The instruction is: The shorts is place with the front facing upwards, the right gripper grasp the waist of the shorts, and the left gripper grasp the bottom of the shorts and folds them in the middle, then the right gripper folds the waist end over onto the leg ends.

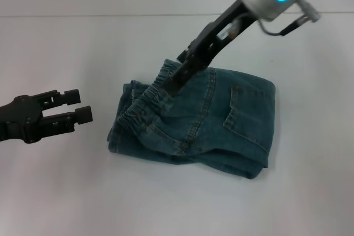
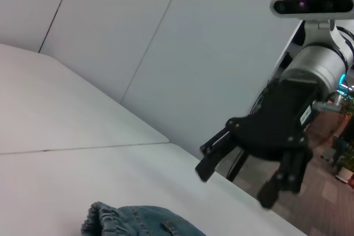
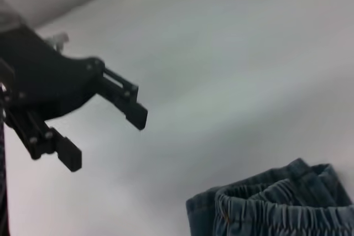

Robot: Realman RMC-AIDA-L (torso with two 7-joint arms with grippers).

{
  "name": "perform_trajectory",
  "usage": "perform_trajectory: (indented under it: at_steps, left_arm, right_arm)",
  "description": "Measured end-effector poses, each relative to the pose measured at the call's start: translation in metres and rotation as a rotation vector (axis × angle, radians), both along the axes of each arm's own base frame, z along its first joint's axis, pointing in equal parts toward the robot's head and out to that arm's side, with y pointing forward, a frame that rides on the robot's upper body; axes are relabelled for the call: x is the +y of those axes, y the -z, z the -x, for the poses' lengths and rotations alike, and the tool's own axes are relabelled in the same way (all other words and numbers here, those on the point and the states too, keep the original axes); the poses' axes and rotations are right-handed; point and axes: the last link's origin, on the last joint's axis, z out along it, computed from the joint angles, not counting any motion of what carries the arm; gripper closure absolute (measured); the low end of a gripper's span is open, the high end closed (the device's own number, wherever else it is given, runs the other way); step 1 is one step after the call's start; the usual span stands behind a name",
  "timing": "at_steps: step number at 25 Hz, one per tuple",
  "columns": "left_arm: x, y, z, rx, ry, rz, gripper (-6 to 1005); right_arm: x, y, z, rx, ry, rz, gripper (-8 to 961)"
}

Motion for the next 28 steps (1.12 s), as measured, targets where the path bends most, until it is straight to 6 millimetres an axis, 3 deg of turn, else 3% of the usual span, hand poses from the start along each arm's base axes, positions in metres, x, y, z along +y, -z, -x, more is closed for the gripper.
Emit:
perform_trajectory:
  at_steps: [6,13,19,28]
  left_arm:
    - [0.003,0.001,-0.002,0.004,0.005,0.002,208]
    - [0.011,0.002,-0.004,0.031,0.010,0.008,211]
    - [0.018,0.006,-0.008,0.060,0.020,0.020,211]
    - [0.021,0.007,-0.007,0.078,0.009,0.016,211]
  right_arm:
    - [-0.009,-0.041,-0.032,0.184,0.065,-0.037,9]
    - [-0.042,-0.079,-0.104,0.415,0.146,-0.115,8]
    - [-0.076,-0.086,-0.158,0.527,0.208,-0.196,8]
    - [-0.116,-0.065,-0.212,0.615,0.274,-0.251,9]
